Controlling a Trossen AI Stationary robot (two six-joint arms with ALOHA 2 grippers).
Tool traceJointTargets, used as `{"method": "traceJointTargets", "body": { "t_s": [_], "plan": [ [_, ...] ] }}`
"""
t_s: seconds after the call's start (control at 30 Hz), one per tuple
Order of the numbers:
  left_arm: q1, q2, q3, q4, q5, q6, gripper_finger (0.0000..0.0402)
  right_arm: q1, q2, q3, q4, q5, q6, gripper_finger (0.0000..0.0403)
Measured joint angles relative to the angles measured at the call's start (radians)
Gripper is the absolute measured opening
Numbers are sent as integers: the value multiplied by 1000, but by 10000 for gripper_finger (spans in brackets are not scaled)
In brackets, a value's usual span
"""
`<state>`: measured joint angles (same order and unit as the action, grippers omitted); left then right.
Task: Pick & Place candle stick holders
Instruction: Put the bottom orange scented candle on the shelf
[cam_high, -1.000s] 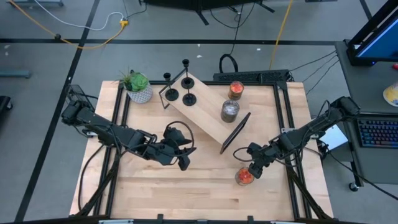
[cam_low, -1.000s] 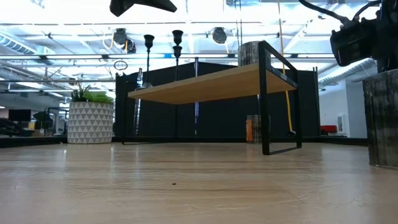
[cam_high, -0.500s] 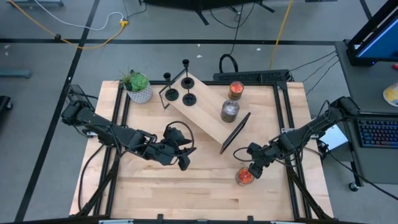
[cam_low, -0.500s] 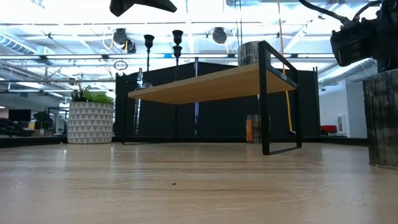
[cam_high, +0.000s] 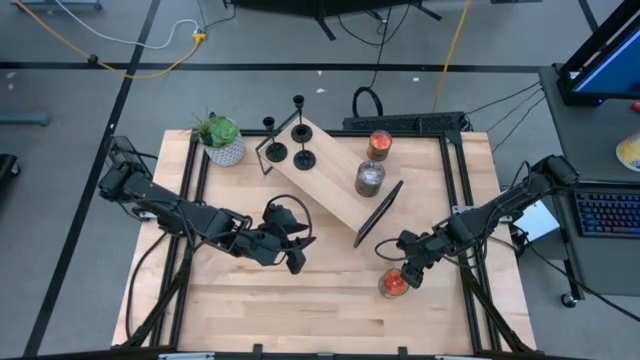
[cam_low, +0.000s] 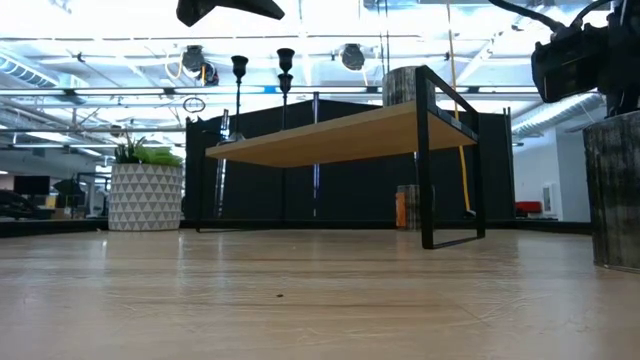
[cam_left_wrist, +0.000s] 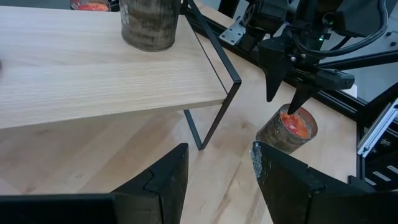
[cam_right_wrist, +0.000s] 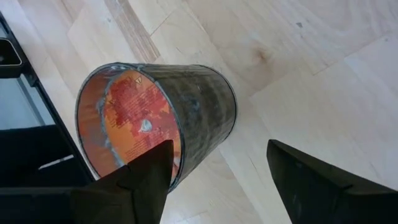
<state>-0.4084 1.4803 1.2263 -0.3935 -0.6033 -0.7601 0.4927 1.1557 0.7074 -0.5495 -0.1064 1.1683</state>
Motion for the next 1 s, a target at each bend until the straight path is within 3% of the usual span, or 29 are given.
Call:
{"method": "traceJointTargets", "body": {
  "t_s": [0.57,1.0],
  "plan": [
    [0,0,0,0,0,6,184,0,0,0,-25,0,130,251],
    [0,0,0,0,-1,7,184,0,0,0,-34,0,126,239]
  ]
}}
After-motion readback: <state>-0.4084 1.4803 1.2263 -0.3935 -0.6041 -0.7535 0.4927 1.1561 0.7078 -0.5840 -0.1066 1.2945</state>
